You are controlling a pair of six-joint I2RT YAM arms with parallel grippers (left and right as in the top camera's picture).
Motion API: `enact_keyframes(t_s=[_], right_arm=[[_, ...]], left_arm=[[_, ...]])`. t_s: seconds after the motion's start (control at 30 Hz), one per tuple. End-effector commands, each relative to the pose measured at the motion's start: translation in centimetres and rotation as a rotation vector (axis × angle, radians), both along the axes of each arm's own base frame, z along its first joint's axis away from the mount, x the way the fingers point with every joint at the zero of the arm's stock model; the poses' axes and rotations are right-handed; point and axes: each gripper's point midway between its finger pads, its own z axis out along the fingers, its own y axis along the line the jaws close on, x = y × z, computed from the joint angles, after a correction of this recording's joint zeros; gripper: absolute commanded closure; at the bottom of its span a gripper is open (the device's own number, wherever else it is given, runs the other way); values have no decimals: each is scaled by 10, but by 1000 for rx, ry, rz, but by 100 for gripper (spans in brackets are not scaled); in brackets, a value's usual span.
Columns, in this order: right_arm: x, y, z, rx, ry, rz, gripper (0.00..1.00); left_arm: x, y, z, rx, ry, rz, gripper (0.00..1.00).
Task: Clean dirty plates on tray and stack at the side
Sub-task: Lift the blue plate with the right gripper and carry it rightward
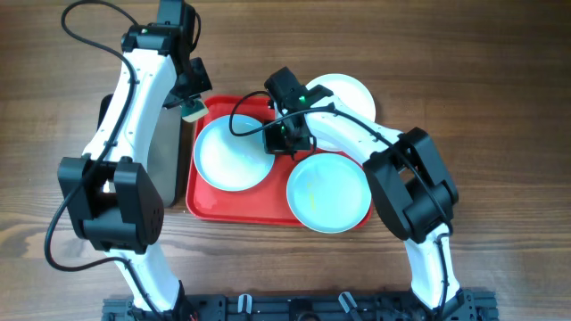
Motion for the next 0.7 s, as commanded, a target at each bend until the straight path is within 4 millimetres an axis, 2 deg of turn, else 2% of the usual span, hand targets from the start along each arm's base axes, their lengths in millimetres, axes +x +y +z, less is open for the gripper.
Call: enact_keyframes(t_s=[0.0, 0.1, 0.2, 0.5, 0.67], right_arm=[[19, -19, 27, -119, -151, -9, 96], [29, -33, 66, -203, -292, -26, 96], [30, -44, 97, -304, -416, -39, 96], [16, -71, 149, -612, -653, -39, 96], [10, -64, 174, -688, -787, -32, 96]], left_arm=[[-2, -1, -2, -15, 3, 14, 96], [3, -2, -1, -18, -16, 15, 96], [6, -2, 0, -20, -30, 15, 96], [6, -2, 0, -19, -30, 15, 96], [6, -2, 0, -19, -30, 15, 96]])
